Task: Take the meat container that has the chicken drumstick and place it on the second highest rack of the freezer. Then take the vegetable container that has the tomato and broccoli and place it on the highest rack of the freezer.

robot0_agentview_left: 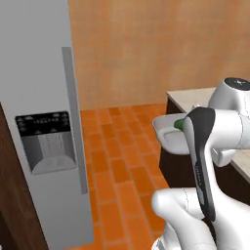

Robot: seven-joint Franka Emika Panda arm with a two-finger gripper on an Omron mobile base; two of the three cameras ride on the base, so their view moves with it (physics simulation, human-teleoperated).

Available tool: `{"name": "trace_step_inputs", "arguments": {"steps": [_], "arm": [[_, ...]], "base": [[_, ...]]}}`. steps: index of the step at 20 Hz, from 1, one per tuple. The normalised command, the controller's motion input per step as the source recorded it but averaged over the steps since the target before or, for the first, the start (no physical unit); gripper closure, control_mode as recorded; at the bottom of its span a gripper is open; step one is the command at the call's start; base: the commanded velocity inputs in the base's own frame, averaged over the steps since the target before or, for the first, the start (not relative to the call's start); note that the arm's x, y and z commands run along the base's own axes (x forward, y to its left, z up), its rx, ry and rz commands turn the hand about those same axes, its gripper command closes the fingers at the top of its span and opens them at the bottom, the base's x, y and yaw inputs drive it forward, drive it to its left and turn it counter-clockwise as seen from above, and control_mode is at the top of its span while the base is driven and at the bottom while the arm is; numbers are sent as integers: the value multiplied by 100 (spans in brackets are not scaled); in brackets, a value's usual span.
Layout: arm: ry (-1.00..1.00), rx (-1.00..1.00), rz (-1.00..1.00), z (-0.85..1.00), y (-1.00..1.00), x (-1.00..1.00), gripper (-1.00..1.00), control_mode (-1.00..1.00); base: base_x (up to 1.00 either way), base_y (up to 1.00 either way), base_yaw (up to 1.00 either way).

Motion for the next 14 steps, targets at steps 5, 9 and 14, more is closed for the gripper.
{"name": "trace_step_inputs", "arguments": {"steps": [5, 9, 14], "arm": [[0, 0, 0, 0, 0, 0, 100, 100], [0, 0, 0, 0, 0, 0, 100, 100], [0, 0, 0, 0, 0, 0, 100, 100]], "base": [[100, -6, -4], [100, -9, -3], [100, -19, -1]]}}
